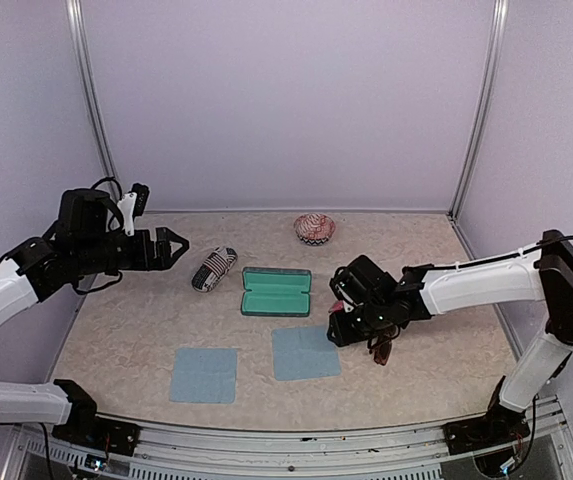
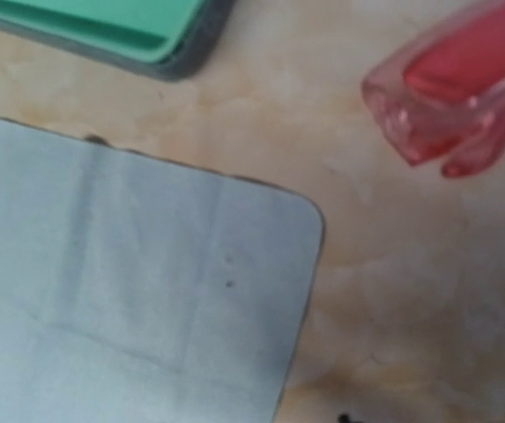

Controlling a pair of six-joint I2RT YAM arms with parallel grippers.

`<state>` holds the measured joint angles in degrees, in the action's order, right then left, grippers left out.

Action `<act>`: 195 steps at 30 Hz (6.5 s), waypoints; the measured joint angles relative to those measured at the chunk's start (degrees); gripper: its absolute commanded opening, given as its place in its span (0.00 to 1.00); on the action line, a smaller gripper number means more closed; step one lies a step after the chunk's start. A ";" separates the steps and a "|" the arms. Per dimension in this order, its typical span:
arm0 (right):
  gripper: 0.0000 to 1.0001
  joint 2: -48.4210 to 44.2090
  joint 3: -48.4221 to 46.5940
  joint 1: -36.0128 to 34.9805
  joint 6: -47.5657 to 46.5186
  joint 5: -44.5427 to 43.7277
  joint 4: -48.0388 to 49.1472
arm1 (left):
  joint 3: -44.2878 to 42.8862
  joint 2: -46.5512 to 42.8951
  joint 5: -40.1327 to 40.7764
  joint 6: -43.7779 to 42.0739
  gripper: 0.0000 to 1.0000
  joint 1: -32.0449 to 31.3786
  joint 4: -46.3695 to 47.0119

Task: Organize the sunglasses
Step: Pick up the glasses cleaning cloth from the center of the board, then fold the glasses cleaning cloth at the center of the board.

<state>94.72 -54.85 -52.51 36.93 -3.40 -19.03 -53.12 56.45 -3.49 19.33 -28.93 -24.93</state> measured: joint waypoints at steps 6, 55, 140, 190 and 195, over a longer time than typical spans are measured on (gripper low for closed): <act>0.36 2.91 -0.02 -0.61 5.18 -0.81 0.13 | 1.90 0.00 -0.74 -0.76 0.99 0.42 0.66; 0.00 7.54 -3.80 -4.20 8.96 -10.58 -4.55 | 4.90 -0.87 -4.55 -1.64 0.99 1.97 2.16; 0.28 10.14 -11.47 -8.98 5.14 4.61 -0.87 | 5.01 -0.94 -5.77 -1.62 0.99 2.51 2.19; 0.28 13.92 -12.28 -12.20 -0.37 10.86 0.61 | 5.01 -0.57 -5.79 -1.60 0.99 2.51 2.16; 0.29 13.49 -11.89 -12.26 -0.13 10.62 1.44 | 5.03 -0.57 -6.12 -1.60 0.99 2.51 2.16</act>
<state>108.20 -66.74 -64.77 36.80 7.22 -17.58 -48.10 55.88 -9.61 17.74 -26.41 -22.76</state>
